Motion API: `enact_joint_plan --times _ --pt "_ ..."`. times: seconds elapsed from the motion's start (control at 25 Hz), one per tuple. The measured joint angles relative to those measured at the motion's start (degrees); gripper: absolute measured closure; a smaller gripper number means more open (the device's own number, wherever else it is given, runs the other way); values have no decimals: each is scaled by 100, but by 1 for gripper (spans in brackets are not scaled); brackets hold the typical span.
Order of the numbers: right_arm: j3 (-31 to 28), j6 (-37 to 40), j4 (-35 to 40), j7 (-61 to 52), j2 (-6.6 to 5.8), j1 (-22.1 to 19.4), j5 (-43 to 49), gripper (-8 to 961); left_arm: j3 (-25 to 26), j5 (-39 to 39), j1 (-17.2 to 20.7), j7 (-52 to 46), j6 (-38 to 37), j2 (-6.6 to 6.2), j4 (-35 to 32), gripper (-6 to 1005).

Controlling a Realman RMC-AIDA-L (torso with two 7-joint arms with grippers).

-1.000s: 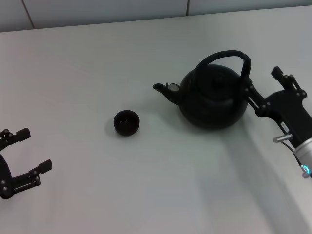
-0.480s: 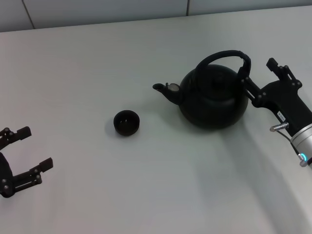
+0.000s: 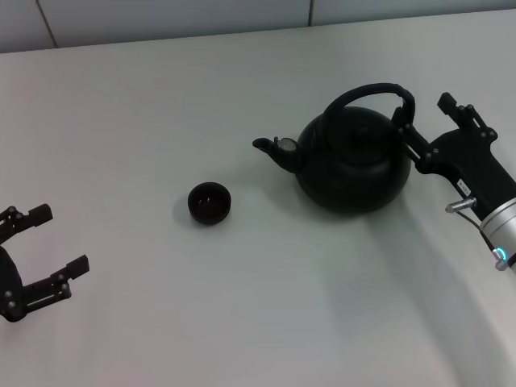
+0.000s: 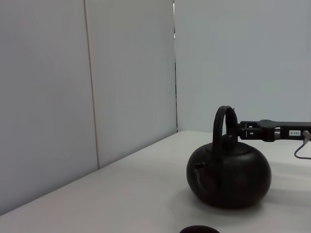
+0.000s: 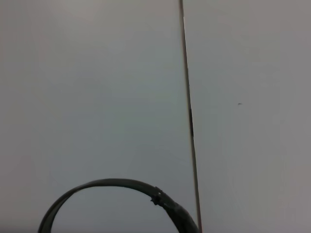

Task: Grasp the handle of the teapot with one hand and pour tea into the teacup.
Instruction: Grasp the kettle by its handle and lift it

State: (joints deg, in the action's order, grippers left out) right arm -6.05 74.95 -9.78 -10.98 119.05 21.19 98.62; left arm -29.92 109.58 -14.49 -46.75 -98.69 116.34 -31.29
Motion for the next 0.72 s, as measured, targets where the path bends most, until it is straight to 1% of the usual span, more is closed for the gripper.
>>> enact_joint_plan --times 0.32,0.72 --pt "-1 36 37 0 8 69 4 239 48 2 6 -6 30 11 0 138" --pt "6 8 39 -1 4 128 15 656 51 2 24 -2 43 43 0 139"
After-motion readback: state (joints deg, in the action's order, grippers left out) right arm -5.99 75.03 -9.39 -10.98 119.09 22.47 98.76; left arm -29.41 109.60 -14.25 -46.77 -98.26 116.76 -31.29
